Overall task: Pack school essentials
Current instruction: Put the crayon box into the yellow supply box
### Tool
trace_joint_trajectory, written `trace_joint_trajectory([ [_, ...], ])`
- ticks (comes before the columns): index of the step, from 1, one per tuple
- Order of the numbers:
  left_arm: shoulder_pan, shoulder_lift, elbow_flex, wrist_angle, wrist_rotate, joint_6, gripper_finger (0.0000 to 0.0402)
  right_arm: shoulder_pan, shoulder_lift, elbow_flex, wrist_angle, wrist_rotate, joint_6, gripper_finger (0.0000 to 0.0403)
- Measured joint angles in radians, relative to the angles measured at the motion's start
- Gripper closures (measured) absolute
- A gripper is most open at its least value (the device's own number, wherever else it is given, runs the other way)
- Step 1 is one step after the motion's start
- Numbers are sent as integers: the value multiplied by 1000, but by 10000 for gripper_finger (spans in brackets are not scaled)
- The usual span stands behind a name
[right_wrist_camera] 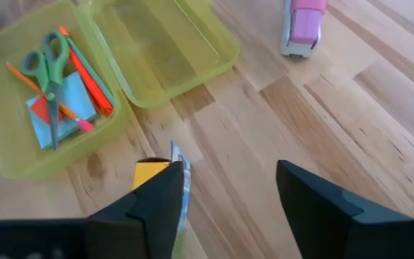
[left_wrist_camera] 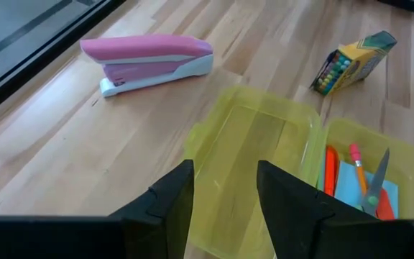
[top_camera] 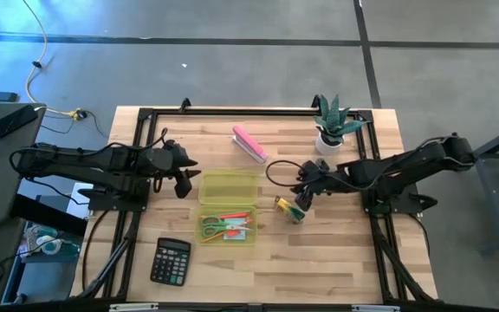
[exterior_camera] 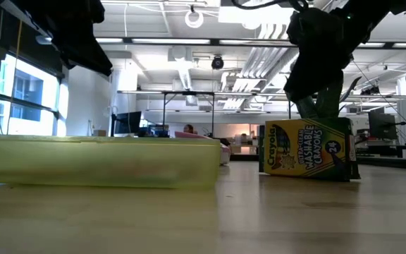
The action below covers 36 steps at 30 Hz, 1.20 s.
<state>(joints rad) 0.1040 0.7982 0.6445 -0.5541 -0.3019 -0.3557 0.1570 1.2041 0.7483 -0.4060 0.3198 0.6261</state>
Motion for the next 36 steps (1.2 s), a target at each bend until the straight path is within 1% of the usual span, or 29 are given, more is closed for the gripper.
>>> trace_joint_trajectory([
  [6, 0, 0, 0, 0, 0, 0, 259, 0, 0, 31, 9, 5, -77, 152],
  [9, 0, 0, 0, 10, 0, 0, 259, 1, 0, 78, 5, -15, -155, 147],
  [11, 0, 0, 0, 23, 0, 0, 259, 16, 0, 111, 7, -35, -219, 146],
  [13, 0, 0, 0, 39, 0, 0, 259, 41, 0, 136, 2, -42, -246, 146],
  [16, 0, 0, 0, 49, 0, 0, 259, 74, 0, 145, -19, -42, -234, 146],
  [19, 0, 0, 0, 57, 0, -2, 259, 101, 17, 144, -52, -34, -161, 146],
  [22, 0, 0, 0, 57, 0, -8, 259, 129, 57, 144, -60, -21, -111, 146],
  [26, 0, 0, 0, 57, 0, -8, 259, 162, 125, 144, -59, -18, -107, 146],
  [30, 0, 0, 0, 57, 0, -8, 259, 167, 186, 144, -66, -16, -56, 146],
  [36, 0, 0, 0, 58, 0, -8, 259, 165, 249, 144, -85, 7, -46, 146],
])
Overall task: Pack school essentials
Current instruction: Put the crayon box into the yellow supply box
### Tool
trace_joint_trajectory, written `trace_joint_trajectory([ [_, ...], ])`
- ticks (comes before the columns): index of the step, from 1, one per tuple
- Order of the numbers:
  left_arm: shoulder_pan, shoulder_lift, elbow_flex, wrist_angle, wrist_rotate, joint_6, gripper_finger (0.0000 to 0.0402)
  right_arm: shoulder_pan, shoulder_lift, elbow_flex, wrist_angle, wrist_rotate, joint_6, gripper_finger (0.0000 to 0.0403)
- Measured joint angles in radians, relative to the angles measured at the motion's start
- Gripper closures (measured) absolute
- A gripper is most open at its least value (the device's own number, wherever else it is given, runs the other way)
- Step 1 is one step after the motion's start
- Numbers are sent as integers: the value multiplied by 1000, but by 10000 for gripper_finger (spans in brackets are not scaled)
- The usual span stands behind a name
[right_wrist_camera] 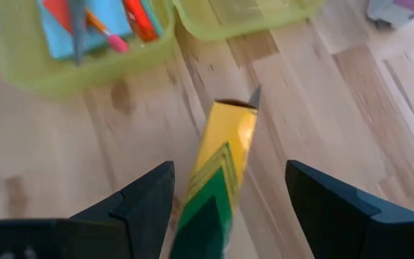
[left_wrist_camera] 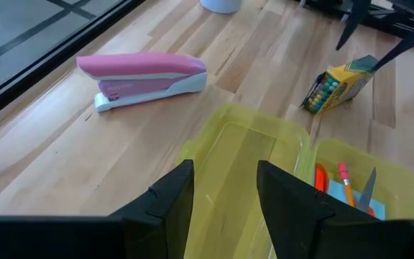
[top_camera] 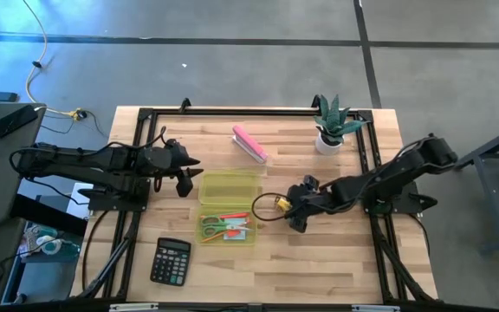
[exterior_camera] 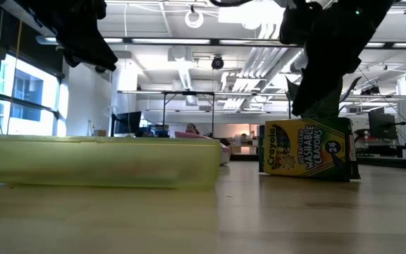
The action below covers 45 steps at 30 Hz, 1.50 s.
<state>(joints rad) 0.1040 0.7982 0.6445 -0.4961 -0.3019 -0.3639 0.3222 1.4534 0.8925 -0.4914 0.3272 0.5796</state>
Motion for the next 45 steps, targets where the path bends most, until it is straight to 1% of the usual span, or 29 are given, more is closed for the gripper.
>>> trace_joint_trajectory([
  [9, 0, 0, 0, 0, 0, 0, 259, 1, 11, -1, -24, 1, 58, 146],
  [24, 0, 0, 0, 0, 0, 1, 259, 21, 113, -8, -20, -12, 191, 150],
  [28, 0, 0, 0, 0, 0, 1, 259, 21, 112, -8, -25, -30, 231, 174],
  [32, 0, 0, 0, 0, 0, 1, 259, 21, 111, -8, -24, -51, 234, 210],
  [38, 0, 0, 0, 0, 0, 1, 259, 21, 111, -8, -24, -55, 234, 259],
  [45, 0, 0, 0, 0, 0, 1, 259, 21, 110, -7, -23, -74, 232, 289],
])
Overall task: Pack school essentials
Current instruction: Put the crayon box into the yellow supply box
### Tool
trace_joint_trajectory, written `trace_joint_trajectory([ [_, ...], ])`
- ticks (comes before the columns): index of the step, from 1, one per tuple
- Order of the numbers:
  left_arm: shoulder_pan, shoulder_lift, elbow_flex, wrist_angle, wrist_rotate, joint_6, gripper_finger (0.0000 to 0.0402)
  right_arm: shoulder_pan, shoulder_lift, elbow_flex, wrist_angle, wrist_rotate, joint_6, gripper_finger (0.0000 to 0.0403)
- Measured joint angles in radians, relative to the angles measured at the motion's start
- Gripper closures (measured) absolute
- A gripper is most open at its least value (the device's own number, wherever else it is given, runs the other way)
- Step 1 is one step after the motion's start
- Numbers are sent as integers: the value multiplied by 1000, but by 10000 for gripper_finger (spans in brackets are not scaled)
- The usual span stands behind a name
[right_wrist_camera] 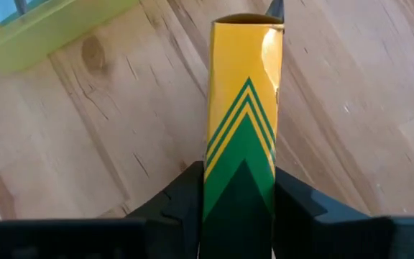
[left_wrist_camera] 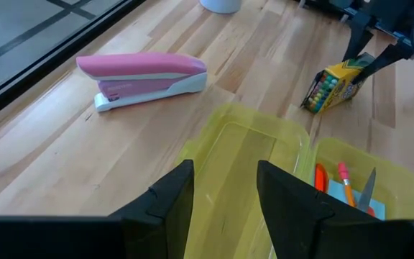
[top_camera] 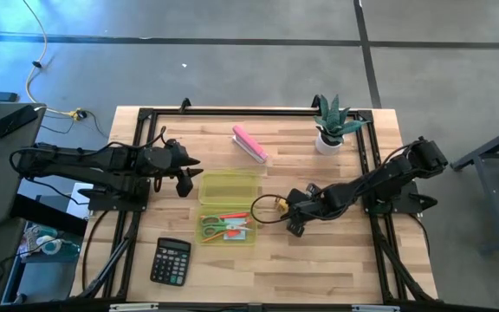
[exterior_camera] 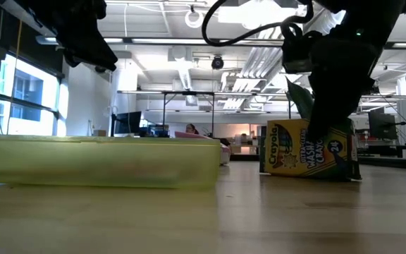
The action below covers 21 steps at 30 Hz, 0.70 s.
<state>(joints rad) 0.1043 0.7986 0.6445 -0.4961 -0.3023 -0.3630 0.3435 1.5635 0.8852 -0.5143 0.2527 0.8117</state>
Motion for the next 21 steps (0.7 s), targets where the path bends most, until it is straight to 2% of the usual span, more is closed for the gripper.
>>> trace_joint_trajectory([
  [8, -1, 0, 0, 0, 0, 26, 259, 0, 0, 0, 27, -27, -8, 309],
  [21, 0, 0, 0, 0, 3, 26, 259, 0, 0, 0, 88, -67, 0, 311],
])
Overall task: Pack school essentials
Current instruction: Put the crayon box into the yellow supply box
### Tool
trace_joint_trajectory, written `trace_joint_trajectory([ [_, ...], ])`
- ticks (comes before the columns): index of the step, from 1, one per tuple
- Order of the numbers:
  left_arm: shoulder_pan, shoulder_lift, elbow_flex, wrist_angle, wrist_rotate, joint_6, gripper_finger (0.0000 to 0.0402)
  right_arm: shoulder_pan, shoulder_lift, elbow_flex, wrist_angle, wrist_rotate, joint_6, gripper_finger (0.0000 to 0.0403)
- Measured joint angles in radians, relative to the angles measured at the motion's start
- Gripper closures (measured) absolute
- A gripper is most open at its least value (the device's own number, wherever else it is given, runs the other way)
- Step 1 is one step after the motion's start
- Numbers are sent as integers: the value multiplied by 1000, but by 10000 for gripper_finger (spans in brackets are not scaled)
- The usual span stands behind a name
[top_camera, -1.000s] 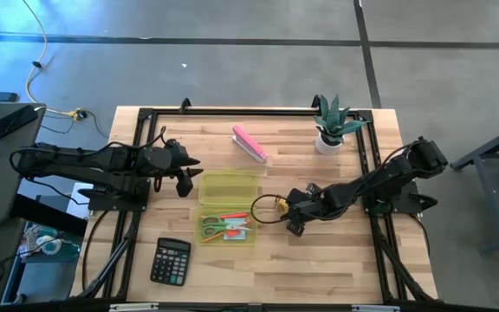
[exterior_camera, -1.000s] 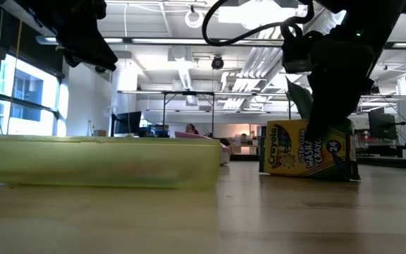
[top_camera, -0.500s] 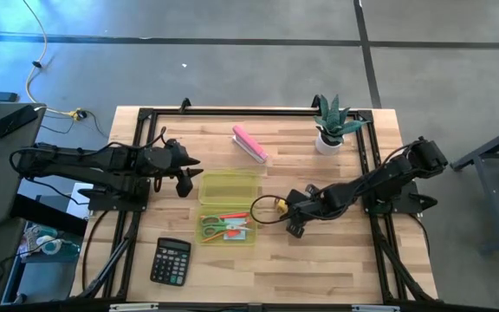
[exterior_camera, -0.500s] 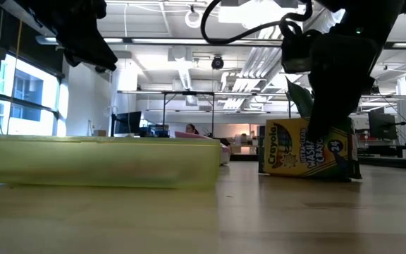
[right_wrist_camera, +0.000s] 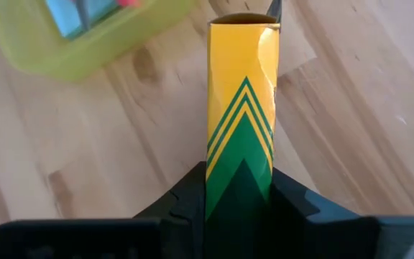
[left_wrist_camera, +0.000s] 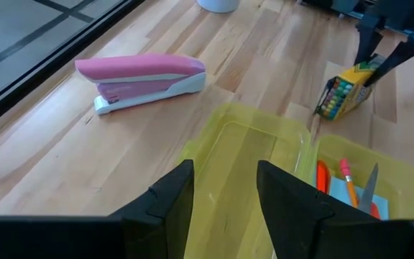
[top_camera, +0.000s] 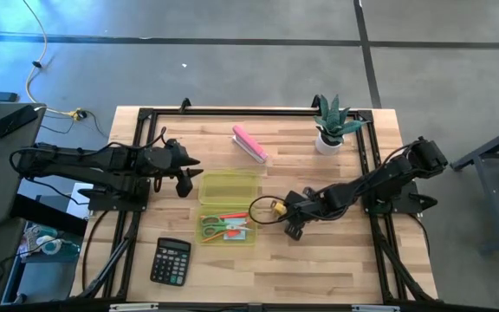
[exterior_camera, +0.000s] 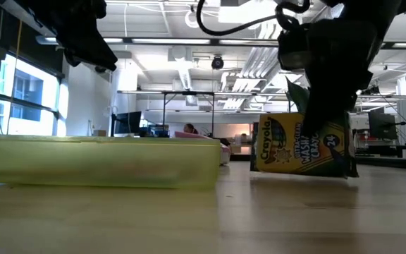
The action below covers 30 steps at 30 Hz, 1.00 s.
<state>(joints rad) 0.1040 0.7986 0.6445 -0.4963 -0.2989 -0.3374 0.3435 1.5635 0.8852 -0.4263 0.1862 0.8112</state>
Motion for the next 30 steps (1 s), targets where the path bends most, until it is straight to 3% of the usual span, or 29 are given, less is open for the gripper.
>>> trace_joint_trajectory([
  [14, 0, 0, 0, 0, 8, -2, 259, -33, -102, 0, 110, -24, -78, 312],
  [23, 1, 0, 0, 0, 8, -26, 259, -150, -105, 0, 439, -293, -188, 312],
  [30, 1, 0, 0, 0, 8, -26, 259, -219, -58, 5, 655, -389, -209, 312],
])
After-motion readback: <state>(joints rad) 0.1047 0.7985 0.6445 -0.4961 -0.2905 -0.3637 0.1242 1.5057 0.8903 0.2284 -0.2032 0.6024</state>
